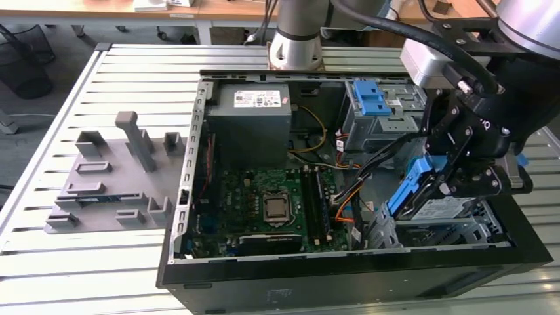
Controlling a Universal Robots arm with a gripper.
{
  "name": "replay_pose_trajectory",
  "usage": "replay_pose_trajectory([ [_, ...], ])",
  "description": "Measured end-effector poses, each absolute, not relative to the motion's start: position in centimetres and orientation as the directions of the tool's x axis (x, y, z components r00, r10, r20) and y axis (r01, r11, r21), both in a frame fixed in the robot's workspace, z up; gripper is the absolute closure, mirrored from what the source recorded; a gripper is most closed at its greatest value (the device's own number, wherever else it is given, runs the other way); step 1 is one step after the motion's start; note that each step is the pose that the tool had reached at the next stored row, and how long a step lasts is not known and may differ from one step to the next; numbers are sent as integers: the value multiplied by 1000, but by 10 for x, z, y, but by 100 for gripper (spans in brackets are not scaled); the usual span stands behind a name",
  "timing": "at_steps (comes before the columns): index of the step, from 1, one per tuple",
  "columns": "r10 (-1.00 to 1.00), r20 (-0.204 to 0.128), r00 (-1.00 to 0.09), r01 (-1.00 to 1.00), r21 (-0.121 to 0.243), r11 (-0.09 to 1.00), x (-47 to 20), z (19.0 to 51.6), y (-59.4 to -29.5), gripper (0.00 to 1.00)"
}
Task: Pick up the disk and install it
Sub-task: 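Insert the disk into the insertion slot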
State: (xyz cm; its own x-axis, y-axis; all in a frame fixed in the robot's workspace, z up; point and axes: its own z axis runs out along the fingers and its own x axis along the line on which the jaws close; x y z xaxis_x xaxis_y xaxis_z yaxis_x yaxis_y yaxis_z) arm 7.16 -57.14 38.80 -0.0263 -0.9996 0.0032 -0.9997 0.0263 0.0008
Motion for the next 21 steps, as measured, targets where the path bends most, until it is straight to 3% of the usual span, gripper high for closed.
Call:
replay_pose_trajectory([
  [21, -999, 3, -34, -999, 1, 34, 72, 364, -572, 64],
])
